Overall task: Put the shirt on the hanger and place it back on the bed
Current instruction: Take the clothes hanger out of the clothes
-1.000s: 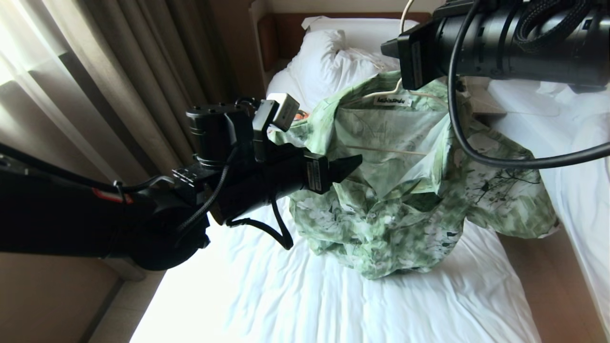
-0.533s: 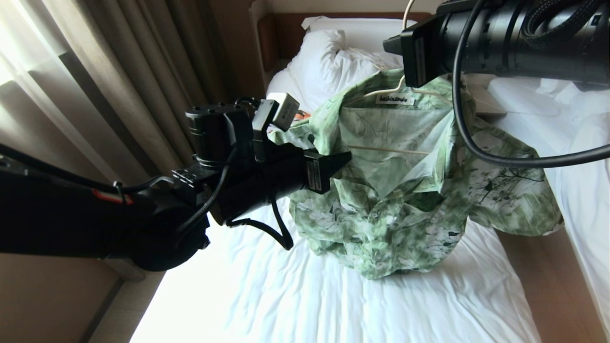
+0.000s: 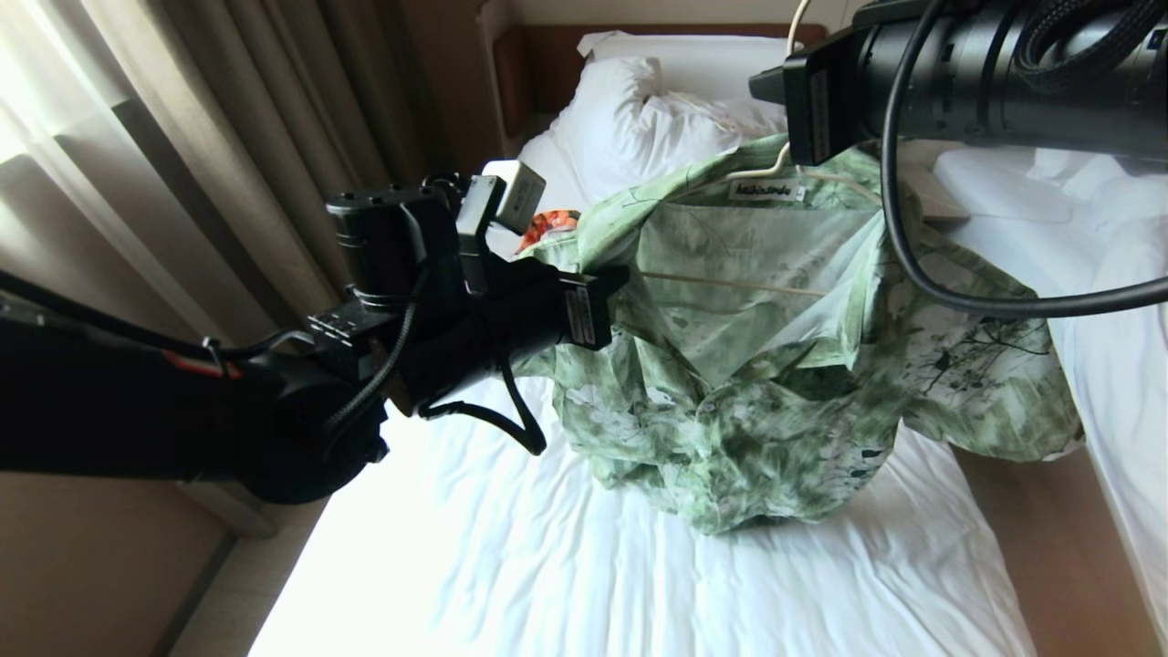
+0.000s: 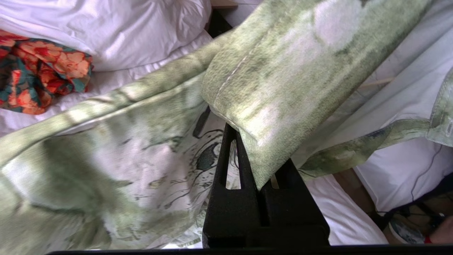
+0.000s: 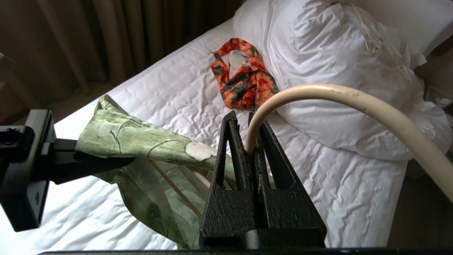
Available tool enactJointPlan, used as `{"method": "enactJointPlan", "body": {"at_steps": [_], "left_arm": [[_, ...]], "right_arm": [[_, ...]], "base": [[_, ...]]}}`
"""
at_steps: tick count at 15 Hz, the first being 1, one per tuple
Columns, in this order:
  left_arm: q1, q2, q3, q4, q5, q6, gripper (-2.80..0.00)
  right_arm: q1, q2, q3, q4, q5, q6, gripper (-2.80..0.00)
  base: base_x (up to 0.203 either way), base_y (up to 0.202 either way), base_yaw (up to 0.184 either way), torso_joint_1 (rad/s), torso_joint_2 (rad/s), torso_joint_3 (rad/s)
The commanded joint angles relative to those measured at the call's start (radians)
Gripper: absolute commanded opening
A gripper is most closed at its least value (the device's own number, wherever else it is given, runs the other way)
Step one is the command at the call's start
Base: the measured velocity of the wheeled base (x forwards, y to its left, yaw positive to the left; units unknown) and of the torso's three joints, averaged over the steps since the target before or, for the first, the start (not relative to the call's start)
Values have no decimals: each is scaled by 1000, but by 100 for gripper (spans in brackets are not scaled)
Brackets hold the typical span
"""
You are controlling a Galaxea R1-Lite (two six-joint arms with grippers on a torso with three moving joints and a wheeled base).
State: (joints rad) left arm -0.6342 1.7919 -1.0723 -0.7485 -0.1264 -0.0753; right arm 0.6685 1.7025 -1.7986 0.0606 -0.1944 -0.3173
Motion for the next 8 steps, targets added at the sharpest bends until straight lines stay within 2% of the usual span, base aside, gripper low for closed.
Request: {"method": "enactJointPlan", "body": {"at_steps": [1,4,6,8], "left_arm": [[23,-6,-13,-6,2,1,-280],[93,-5,-46,-3,0,0,-280],[170,-1,-79,0,0,0,-280],[206,-2,-96,20,-7,3,-280]], "right_arm": [[-28,-10,12,1,0,-2,-280],[-86,-23,16,1,3,-6,-280],[-108,-24,13,-1,6,-6,-280],[-119,-20,13,-1,7,-6,-280]], "base": [[0,0,0,0,0,0],[0,0,0,0,0,0],[0,0,0,0,0,0],[0,0,0,0,0,0]]}}
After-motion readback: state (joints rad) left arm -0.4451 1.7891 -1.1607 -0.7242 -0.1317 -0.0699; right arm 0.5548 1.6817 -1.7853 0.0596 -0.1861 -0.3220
